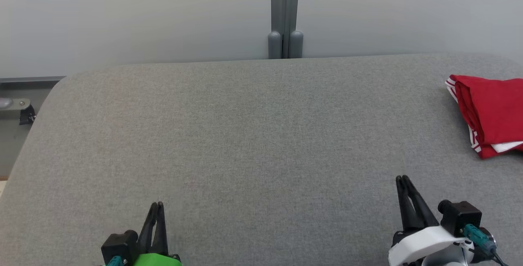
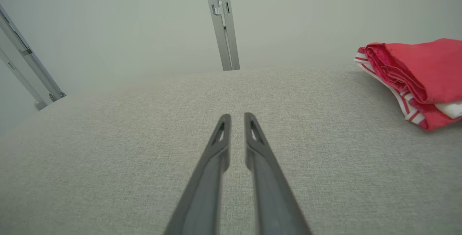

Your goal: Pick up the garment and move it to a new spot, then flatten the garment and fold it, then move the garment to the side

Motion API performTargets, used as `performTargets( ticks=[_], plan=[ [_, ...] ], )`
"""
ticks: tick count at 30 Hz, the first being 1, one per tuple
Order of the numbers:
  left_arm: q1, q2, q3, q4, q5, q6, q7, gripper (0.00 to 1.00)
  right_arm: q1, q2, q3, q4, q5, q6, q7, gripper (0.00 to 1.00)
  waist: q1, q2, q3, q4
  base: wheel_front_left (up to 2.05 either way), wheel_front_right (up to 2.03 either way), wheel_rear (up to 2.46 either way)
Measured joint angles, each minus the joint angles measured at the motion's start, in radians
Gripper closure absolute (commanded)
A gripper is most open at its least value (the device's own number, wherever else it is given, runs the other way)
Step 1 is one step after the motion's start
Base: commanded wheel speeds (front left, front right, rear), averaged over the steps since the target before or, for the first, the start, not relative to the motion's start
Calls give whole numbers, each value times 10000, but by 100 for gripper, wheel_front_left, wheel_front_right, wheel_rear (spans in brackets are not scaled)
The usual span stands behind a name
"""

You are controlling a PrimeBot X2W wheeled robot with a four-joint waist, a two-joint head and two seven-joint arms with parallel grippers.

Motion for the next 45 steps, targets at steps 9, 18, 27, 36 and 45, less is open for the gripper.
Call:
performTargets(
  ticks=[9,18,27,36,45],
  plan=[
    [78,-10,242,165,-1223,-142,395,100,101,27,-115,194,1317,0,395,100,0,0,19,-44,0,0,0],
    [-13,-33,570,71,-2673,-353,809,100,38,25,-268,151,2940,0,800,100,0,0,41,-96,0,0,0],
    [-170,-73,859,-31,-3986,-514,1156,100,-148,23,-408,104,4362,0,1183,100,0,0,63,-148,0,0,0],
    [-310,-96,1137,-134,-5195,-665,1498,100,-244,19,-529,58,5668,-2,1509,100,0,0,85,-200,0,0,0],
    [-433,-115,1396,-198,-6272,-807,1795,100,-371,15,-654,15,6838,-2,1814,100,0,0,106,-250,0,0,0]
  ],
)
